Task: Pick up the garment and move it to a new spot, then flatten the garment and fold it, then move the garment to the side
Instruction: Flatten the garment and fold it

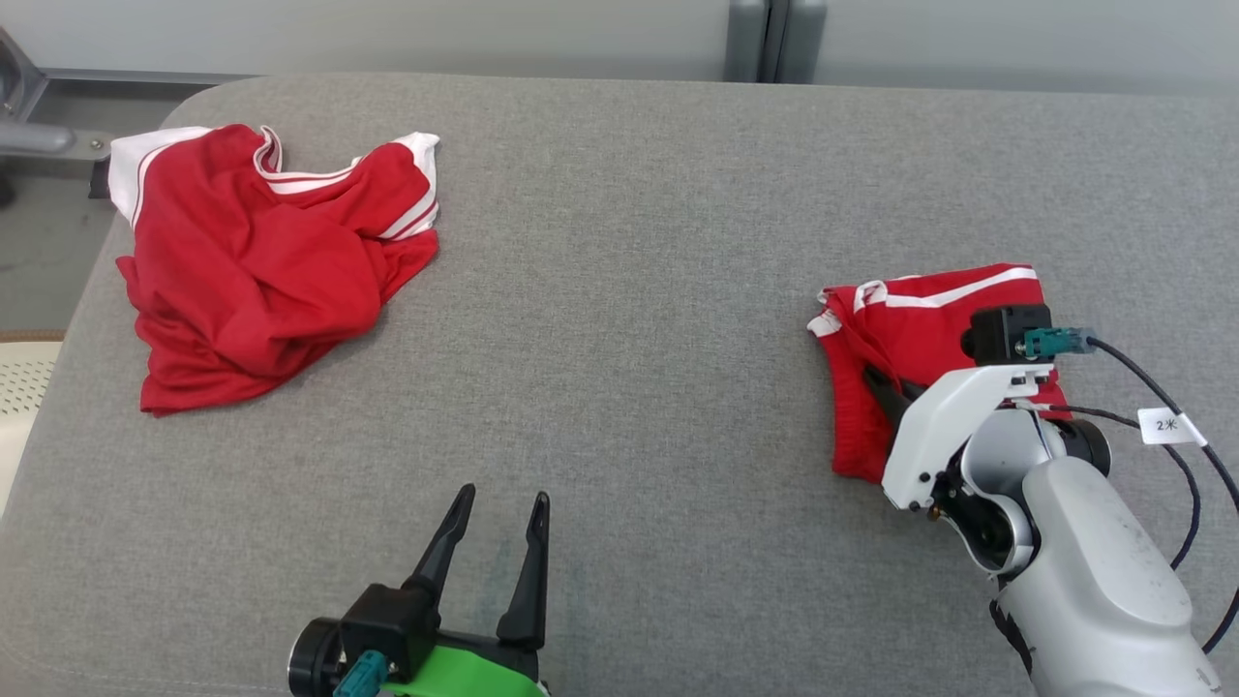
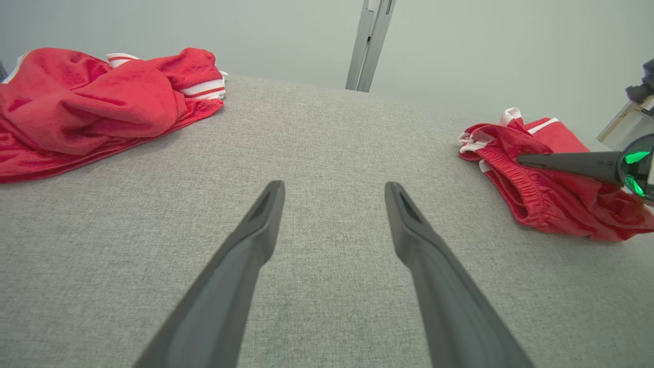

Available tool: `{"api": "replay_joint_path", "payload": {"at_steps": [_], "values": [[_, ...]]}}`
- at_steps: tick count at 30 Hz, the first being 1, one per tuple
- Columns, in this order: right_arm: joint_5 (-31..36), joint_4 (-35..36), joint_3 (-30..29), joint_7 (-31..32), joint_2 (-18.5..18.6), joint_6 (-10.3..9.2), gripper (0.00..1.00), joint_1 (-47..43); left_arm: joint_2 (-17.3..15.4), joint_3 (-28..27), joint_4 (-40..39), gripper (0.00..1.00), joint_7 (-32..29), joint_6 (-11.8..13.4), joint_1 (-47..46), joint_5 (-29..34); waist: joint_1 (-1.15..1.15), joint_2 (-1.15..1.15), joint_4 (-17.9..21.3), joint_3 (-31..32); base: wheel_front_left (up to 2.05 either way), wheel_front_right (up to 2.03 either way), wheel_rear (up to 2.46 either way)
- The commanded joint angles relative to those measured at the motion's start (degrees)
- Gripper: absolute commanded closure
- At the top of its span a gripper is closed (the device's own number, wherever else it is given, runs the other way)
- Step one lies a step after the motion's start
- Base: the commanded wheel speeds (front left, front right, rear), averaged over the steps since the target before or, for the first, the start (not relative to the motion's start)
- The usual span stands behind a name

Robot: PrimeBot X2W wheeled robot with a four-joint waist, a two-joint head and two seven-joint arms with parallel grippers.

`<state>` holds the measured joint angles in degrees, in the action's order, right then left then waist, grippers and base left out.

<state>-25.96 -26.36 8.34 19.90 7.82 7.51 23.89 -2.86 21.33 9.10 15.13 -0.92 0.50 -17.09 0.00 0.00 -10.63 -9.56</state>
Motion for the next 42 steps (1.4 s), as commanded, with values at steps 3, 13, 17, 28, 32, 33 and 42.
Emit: {"api": "replay_joint_path", "payload": {"at_steps": [3, 13, 17, 28, 32, 33, 42], "values": [[0.92, -0.22, 0.73, -2.46, -0.87, -0.04, 0.00, -0.59, -0.08, -0.54, -0.18, 0.00, 0.02, 0.43, 1.32, 0.10, 0.00, 0.00, 0.34, 0.69, 0.00, 0.00, 0.00], [-3.62, 10.11, 7.18, -10.12, 2.10, -0.04, 0.00, -7.05, -0.11, -2.79, 0.04, 0.00, 0.02, -0.09, 3.59, 0.99, 0.00, 0.00, 4.67, 4.56, 0.00, 0.00, 0.00], [-3.31, 14.43, 7.39, -16.93, 5.52, -0.04, 0.00, -11.37, -0.11, -4.62, -0.59, 0.00, 0.02, -0.62, 5.02, 1.79, 0.00, 0.00, 6.47, 6.41, 0.00, 0.00, 0.00], [7.72, 8.78, -3.23, -34.14, 9.78, -0.04, 0.00, -19.47, -0.10, -9.74, -3.94, 0.00, 0.02, -1.37, 10.66, 2.94, 0.00, 0.00, 9.13, 10.28, 0.00, 0.00, 0.00], [9.93, 6.11, -5.38, -34.88, 8.81, -0.04, 0.55, -19.26, -0.10, -10.46, -4.15, 0.00, 0.02, -1.59, 11.32, 2.98, 0.00, 0.00, 9.05, 10.65, 0.00, 0.00, 0.00], [10.00, 5.08, -5.12, -34.96, 8.63, -0.05, 1.00, -18.34, -0.10, -10.50, -4.16, 0.00, 0.02, -1.57, 11.29, 2.94, 0.00, 0.00, 8.96, 10.59, 0.00, 0.00, 0.00], [12.92, -6.58, 1.90, -31.26, 7.72, -0.06, 1.00, -7.23, -0.10, -9.23, -3.81, 0.00, 0.02, -2.07, 8.68, 3.00, 0.00, 0.00, 6.87, 7.94, 0.00, 0.00, 0.00]]}}
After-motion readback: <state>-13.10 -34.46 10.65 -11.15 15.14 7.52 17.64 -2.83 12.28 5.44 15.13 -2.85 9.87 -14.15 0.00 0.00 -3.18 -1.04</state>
